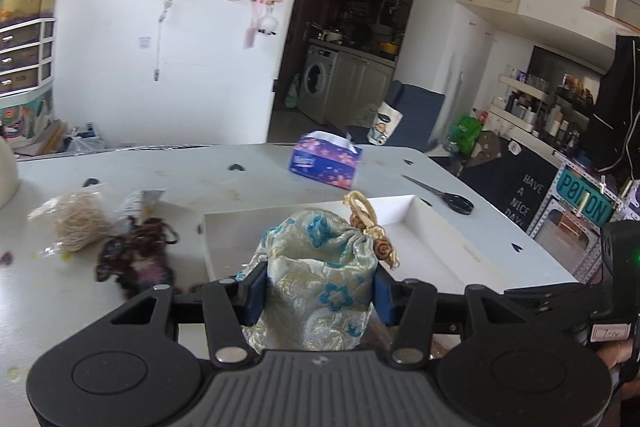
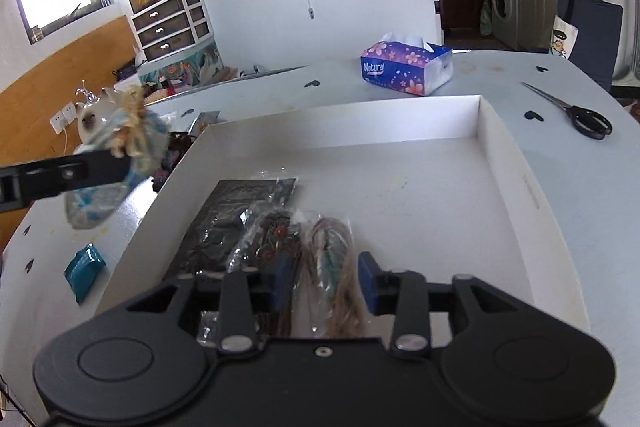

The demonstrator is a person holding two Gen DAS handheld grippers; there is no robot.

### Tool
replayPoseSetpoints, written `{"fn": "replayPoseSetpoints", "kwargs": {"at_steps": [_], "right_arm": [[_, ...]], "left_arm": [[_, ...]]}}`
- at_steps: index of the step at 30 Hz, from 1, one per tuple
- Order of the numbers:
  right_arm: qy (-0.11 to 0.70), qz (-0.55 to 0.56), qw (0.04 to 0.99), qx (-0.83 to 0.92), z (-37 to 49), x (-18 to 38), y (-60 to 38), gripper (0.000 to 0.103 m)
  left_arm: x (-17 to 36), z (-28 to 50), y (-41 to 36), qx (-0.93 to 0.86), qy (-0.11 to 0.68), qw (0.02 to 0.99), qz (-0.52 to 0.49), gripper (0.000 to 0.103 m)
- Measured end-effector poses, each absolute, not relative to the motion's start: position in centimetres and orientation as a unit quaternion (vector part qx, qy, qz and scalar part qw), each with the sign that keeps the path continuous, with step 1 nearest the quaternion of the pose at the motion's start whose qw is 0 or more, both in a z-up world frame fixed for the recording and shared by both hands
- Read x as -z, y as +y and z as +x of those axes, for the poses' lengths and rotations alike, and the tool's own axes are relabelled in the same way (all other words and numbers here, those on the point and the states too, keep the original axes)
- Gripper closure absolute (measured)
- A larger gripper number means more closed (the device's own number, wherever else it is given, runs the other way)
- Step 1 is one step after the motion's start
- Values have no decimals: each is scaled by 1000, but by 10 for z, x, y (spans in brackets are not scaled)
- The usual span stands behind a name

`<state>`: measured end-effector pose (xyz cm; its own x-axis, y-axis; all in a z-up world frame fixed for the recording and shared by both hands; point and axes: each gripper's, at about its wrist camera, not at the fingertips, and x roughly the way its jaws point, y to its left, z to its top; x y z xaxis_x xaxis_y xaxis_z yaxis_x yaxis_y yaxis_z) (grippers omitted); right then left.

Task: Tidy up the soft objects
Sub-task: 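Carry the floral pouch toward the box while the right tool lowers the cord bag into it, then lower the floral pouch into the white box and open the left tool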

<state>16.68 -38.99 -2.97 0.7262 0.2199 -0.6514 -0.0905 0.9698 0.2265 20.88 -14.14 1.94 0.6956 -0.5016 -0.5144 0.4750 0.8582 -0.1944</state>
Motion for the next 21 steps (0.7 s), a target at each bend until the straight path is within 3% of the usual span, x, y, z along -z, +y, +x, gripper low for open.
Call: {"fn": "replayPoseSetpoints", "kwargs": {"at_steps": [6,8,10,21], "right_arm": [[355,100,926,-75,156,26,-409,62],[356,108,926,-67,156,27,-418,75],[367,122,920,-65,159,31,-423,78],[404,116,901,-108,169,63,-393,78]], "left_arm": [[-14,213,-168,282,293,913,-19,50],[-12,214,-175,285,296,912,-19,51],[-11,215,-181,288,299,910,-20,51],[-10,219,-203,298,303,905,-20,51]]}}
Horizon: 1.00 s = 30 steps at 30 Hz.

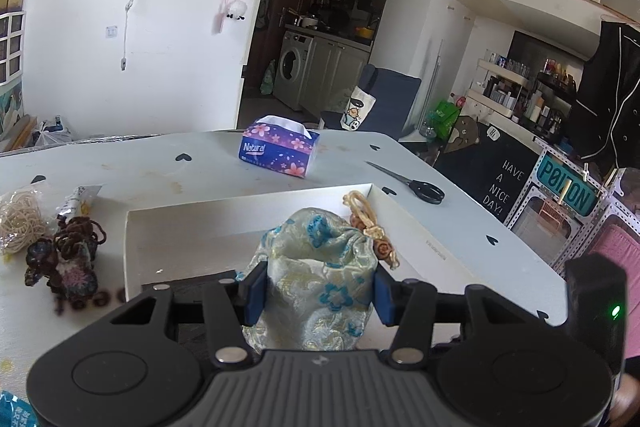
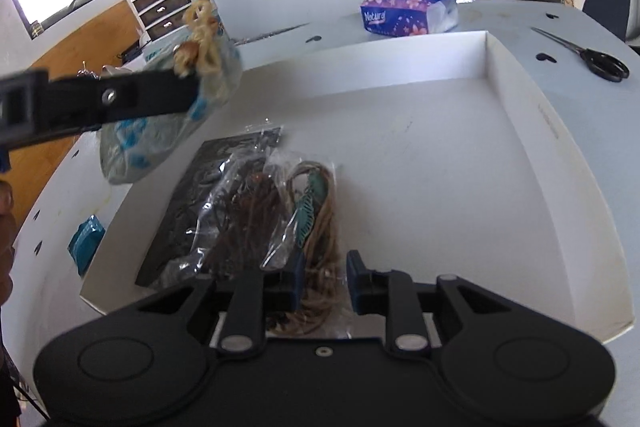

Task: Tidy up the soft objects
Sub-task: 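Lower the floral pouch into the white box and open the left tool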

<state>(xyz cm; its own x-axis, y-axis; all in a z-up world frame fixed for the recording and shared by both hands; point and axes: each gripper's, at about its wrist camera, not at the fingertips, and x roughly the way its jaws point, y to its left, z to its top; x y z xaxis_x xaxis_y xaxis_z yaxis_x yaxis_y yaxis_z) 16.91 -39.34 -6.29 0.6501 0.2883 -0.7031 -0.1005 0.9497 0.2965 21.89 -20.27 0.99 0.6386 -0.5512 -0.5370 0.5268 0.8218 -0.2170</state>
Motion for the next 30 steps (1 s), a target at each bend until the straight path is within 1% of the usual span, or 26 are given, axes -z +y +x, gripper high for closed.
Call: {"fn": "replayPoseSetpoints", "kwargs": {"at_steps": [6,11,18,23,25,26,27,30], "right_arm": [[381,123,911,-96,147,43,-412,77],[345,136,927,-53,122,19,-446,74],[291,167,942,-18,96,-13,-483,70],[279,173,945,-11,91,-22,-490,68],[279,174,944,-10,91,-22,-492,68],[280,175,944,-9,92,-21,-492,68],[281,175,944,-8,91,-21,-493,68],[286,172,943,-5,91,-17,-493,68]], "left_arm": [[-11,220,-216,312,307,899,-19,51],[-6,218,-237,333,310,891,-14,50],[21,223,-281,377,349,857,20,50],[39,222,-316,401,372,836,41,50],[44,222,-328,410,376,830,44,43],[46,221,-332,411,377,829,43,31],[48,220,-335,411,379,828,42,23],[49,217,-334,404,381,831,42,16]]}}
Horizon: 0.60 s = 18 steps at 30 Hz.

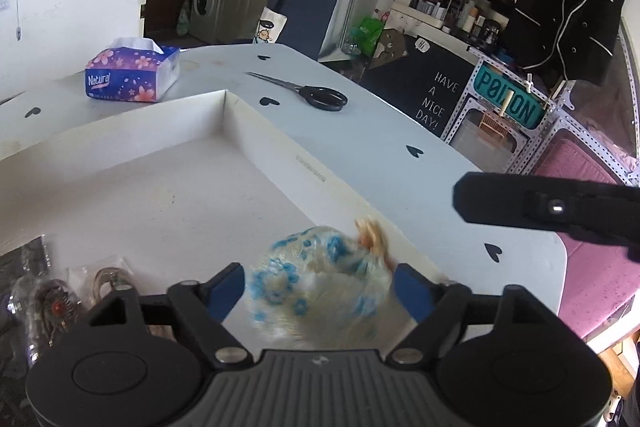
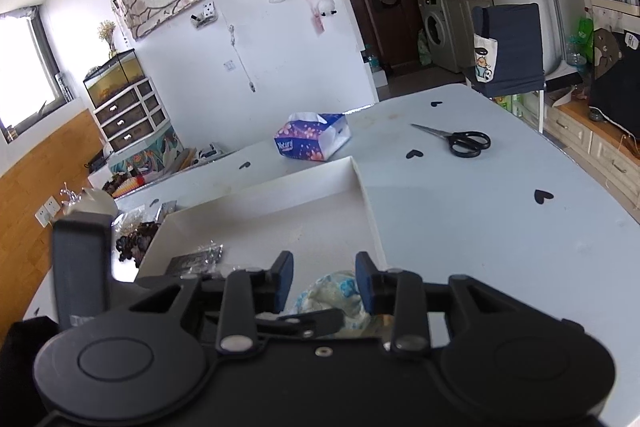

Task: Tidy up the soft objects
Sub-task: 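Lower the floral pouch into the white box and open the left tool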

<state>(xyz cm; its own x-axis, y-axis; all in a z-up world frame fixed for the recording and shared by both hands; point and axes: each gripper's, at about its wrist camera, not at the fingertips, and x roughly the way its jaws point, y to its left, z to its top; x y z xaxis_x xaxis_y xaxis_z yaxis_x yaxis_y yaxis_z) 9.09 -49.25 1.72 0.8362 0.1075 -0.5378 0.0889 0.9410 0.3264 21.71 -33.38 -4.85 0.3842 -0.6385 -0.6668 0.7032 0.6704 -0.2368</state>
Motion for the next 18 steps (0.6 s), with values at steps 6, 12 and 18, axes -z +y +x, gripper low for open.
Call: {"fn": "replayPoseSetpoints", "kwargs": {"at_steps": [6,12,18], "right_arm": [[292,165,942,-5,90,-11,-486,68],[294,160,942,-13,87,-10,-477,68],[290,144,946,-16,80,-12,-468,64]], "left_arm": [[35,210,-307,386,372,843,39,12],[15,200,-281,368,358,858,28,10],[2,185,-260,355,344,869,25,9]]}}
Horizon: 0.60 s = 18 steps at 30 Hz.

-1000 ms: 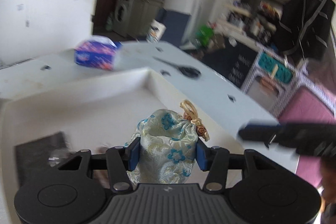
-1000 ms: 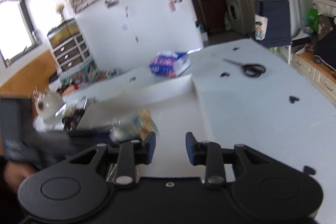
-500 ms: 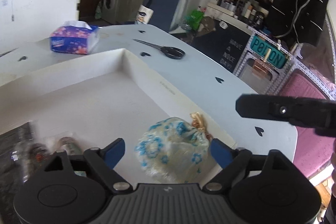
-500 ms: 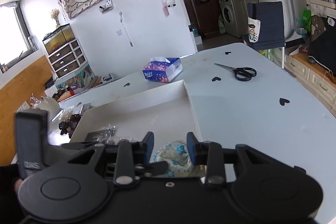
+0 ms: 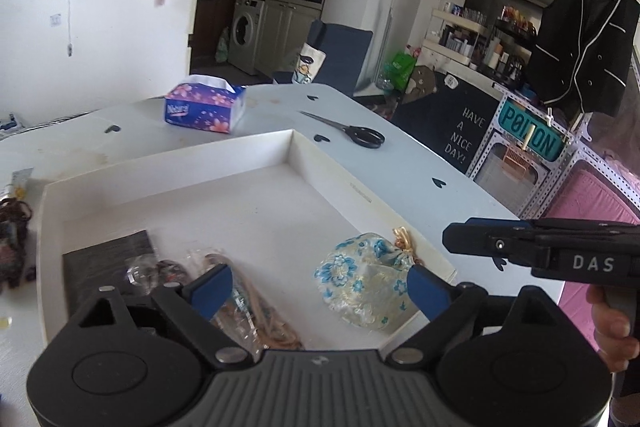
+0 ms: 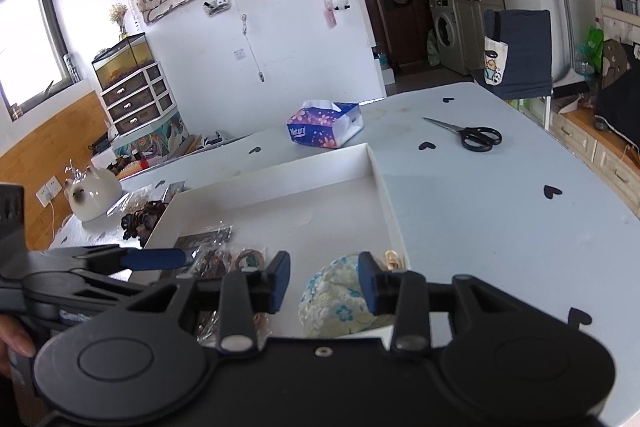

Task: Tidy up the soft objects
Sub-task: 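Lower the floral pouch into the white box and open the left tool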

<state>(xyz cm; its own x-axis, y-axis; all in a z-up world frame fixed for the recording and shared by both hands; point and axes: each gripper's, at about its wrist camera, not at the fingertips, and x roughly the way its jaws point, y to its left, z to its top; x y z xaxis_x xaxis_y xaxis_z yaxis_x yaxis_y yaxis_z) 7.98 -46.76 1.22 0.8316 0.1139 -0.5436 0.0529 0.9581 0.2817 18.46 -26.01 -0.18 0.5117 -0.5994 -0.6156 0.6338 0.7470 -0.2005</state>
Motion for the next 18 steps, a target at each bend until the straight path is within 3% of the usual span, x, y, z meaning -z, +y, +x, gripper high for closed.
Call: {"fn": "replayPoseSetpoints", "kwargs": {"at_steps": [6,14,18], "right_arm": [[285,124,950,-16,73,-14,-460,56],[271,84,959,0,58,-13,-449,25],[257,56,965,14,47,-12,-442,15]], "left_arm": [[-5,170,-243,333,337,880,25,3],[-10,158,-217,306,328,894,11,0],[-8,153,-204,293,325,899,7,0]]}}
